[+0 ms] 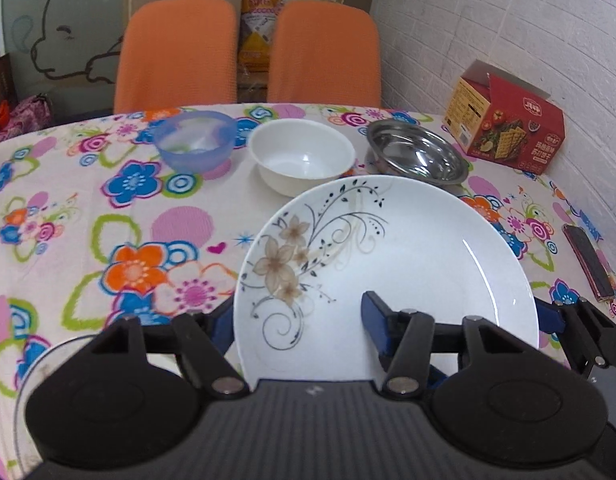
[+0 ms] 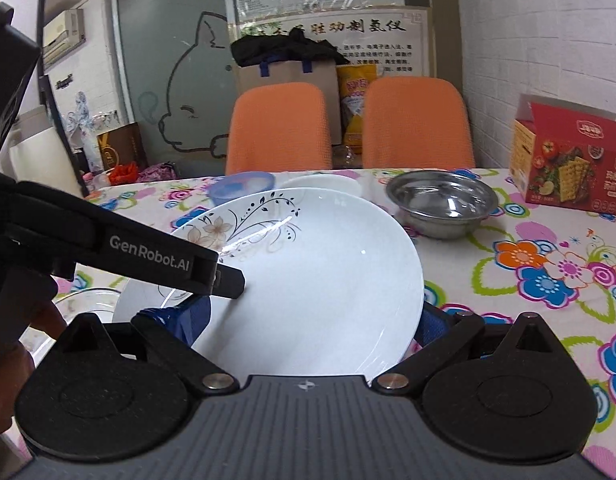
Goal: Organize plates and bowls
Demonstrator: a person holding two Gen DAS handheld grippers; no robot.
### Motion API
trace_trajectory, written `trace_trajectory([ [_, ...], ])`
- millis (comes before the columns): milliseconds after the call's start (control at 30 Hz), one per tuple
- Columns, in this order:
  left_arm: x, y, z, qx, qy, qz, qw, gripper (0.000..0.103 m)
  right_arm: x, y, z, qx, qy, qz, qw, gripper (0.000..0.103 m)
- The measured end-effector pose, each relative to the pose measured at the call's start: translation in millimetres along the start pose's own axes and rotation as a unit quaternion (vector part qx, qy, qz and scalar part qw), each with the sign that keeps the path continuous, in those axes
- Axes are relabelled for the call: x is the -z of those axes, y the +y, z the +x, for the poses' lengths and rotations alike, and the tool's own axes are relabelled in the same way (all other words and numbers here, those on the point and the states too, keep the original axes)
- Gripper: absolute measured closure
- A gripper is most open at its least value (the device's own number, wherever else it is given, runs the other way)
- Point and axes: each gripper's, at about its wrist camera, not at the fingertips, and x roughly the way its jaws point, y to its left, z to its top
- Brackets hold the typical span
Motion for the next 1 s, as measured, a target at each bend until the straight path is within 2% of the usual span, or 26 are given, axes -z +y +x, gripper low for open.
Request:
trace_trajectory([
  [167, 23, 54, -36, -0.058, -0.011, -0.027, 0.9979, 0.047, 5, 52, 11, -0.063, 0.010, -0.009, 0.998, 0.013],
  [400, 73, 118, -64, -0.100, -0.004, -0.089, 0.9911, 0.048, 25, 114, 23, -0.120, 0.044, -0.046, 0.991, 0.013],
  [500, 87, 132, -64, -0.090, -0.006, -0.104, 0.9906, 0.050, 34, 129, 24, -0.115, 0.054, -0.057, 0.990, 0.013],
  [667, 94, 127, -63, -0.092, -0.019, -0.079, 0.9924, 0.049, 38, 132, 29, -0.097, 0.063, -0.070, 0.991, 0.013],
  [900, 98, 137, -67, -0.052, -0.026, -0.097, 0.9936, 0.038, 42, 128, 31, -0.117, 0.075, -0.062, 0.988, 0.015],
  [1000, 97, 146, -75, -0.022, -0.022, -0.122, 0.9921, 0.031, 38, 116, 26, -0.122, 0.058, -0.037, 0.990, 0.015],
])
